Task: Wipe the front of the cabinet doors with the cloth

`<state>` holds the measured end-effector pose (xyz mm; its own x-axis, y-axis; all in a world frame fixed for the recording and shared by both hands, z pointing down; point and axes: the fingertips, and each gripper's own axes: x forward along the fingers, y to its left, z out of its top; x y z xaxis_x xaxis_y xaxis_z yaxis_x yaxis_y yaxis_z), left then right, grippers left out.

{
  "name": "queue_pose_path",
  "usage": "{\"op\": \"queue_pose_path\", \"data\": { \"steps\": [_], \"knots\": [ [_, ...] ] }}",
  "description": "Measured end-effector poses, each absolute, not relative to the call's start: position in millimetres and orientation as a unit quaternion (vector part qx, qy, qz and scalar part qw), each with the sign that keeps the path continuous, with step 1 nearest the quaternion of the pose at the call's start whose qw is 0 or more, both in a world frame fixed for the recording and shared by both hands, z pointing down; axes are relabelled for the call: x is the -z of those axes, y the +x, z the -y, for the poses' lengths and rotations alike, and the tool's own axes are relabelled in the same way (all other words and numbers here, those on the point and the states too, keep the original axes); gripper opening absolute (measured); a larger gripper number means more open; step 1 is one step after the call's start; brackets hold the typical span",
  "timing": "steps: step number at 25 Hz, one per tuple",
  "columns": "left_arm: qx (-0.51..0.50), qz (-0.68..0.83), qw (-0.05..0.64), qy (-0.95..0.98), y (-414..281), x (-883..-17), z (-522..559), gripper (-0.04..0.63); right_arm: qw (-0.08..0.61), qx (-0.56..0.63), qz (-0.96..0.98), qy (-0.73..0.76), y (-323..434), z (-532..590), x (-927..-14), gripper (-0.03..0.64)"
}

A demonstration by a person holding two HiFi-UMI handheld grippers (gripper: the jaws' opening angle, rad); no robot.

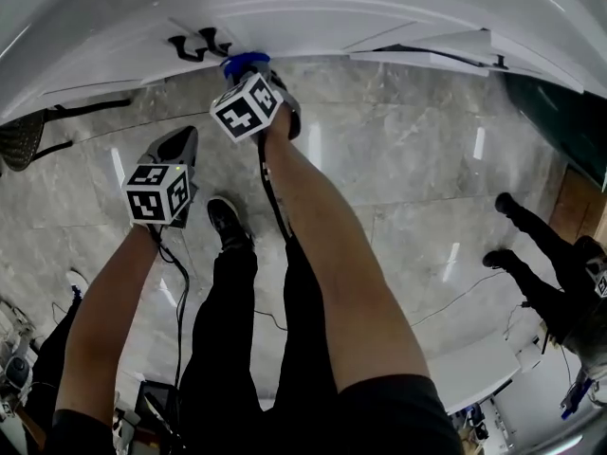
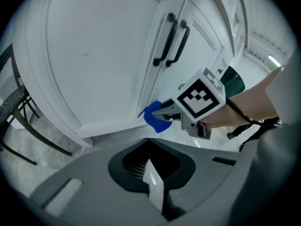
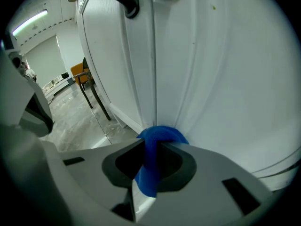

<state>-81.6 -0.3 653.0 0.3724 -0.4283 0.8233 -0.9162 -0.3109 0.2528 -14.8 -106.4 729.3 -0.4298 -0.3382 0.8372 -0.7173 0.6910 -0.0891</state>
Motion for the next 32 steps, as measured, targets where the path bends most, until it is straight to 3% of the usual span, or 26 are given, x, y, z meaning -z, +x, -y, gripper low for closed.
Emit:
{"op": "queue_pose_path", "data": {
  "steps": [9, 19, 27, 32],
  "knots": [
    [-0.346, 0.433, 0.417, 0.721, -55, -673, -49, -0.002, 0.443, -0.233, 0.791, 0.352, 74, 123, -739, 0.058],
    [-0.372, 0.432, 0.420, 0.706, -14, -688, -42, -0.002, 0.454, -0.245, 0.755, 0.406, 193, 135, -745, 0.058],
    [-0.424, 0.419, 0.382, 0.706, 9, -685, -33, -0.002, 0.446, -0.241, 0.767, 0.394, 212, 105, -717, 0.058],
    [-0.407, 0.430, 0.388, 0.706, 24, -655, -30, -0.002, 0.426, -0.257, 0.782, 0.376, 202, 73, -688, 0.058]
  ]
}}
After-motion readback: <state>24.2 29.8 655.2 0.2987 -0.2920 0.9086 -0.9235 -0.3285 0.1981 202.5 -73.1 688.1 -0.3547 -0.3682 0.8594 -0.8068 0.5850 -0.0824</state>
